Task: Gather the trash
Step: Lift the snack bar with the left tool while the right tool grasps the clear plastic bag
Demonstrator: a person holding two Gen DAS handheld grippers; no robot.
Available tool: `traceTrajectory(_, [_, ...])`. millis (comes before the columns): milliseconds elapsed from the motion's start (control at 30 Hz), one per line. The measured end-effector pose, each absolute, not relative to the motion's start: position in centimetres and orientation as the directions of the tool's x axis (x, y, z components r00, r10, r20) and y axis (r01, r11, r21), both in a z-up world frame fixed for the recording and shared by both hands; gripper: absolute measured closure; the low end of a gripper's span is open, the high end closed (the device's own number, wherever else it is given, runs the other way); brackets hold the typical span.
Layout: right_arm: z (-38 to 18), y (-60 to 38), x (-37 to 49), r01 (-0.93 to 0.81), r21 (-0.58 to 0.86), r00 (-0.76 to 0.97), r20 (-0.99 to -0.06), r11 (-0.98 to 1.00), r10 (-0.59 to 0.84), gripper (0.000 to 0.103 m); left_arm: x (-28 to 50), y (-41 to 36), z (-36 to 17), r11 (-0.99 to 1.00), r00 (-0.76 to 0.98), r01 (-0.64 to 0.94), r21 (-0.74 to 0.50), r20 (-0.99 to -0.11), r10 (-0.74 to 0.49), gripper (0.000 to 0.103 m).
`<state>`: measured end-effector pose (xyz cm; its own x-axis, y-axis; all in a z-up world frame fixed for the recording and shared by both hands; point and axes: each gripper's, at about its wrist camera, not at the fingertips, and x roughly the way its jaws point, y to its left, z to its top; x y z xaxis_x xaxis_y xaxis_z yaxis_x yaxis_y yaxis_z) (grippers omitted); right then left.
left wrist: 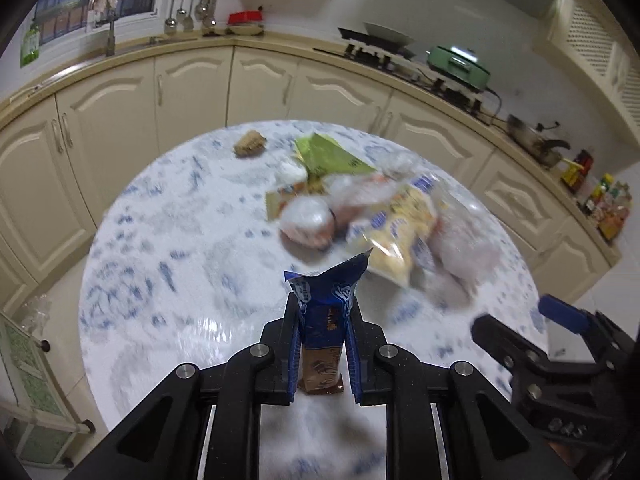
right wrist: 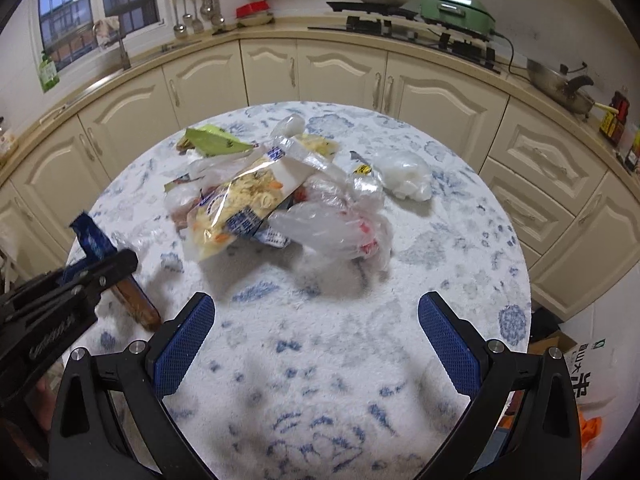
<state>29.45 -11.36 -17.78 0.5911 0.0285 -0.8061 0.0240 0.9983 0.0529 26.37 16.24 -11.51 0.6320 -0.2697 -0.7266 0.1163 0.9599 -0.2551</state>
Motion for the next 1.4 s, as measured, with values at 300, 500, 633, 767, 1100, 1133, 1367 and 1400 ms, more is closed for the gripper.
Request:
traceTrajectory(300, [-17.8, -13.0, 27.0, 0.063, 0.036, 0.581, -0.814, 0.997, -0.008, 0.000, 20.4, 16.4, -12.5, 0.947, 0.600, 0.149, -0.286, -0.735, -0.317, 0.065])
traceTrajectory(500, [-18.5, -12.3, 26.4, 0.036, 0.045, 0.566, -0.824, 0.998, 0.016, 0.000, 18.8, 17.0, -13.9, 0.946, 0.575, 0.058, -0.318, -0.764, -0.292, 0.074])
traceTrajectory(633, [-18.7, -10.7, 26.4, -0.013, 0.031, 0.561, -0.827, 0.999, 0.033, 0.000, 18.0, 17.3, -13.7, 0.953, 0.578, 0.063, -0.296, -0.767, -0.277, 0.079])
traceTrajectory(767, [-18.8, -8.7, 27.0, -0.096, 0.034, 0.558, -0.826, 0.995, 0.082, 0.000, 16.8, 18.1, -13.3, 0.956, 0.554, 0.053, -0.288, -0.788, -0.268, 0.070])
traceTrajectory(1100, [-20.1, -1.3, 28.6, -0.335, -0.027, 0.525, -0.835, 0.942, 0.162, 0.000, 13.3, 18.9, -11.8, 0.972, 0.539, 0.039, -0.231, -0.814, -0.215, 0.052])
traceTrajectory(1133, [-20.5, -0.5, 28.8, -0.358, -0.030, 0.514, -0.841, 0.933, 0.170, 0.000, 13.1, 19.0, -11.8, 0.972, 0.539, 0.036, -0.230, -0.815, -0.213, 0.052])
traceTrajectory(1367, [-22.6, 1.7, 30.2, -0.405, 0.014, 0.448, -0.869, 0.914, 0.211, 0.049, 12.7, 18.7, -11.2, 0.975, 0.538, 0.031, -0.218, -0.819, -0.200, 0.052])
traceTrajectory(1400, [-22.5, 1.0, 30.2, -0.412, 0.110, 0.407, -0.866, 0.905, 0.290, 0.070, 12.7, 18.5, -11.1, 0.978, 0.539, 0.027, -0.208, -0.821, -0.190, 0.052])
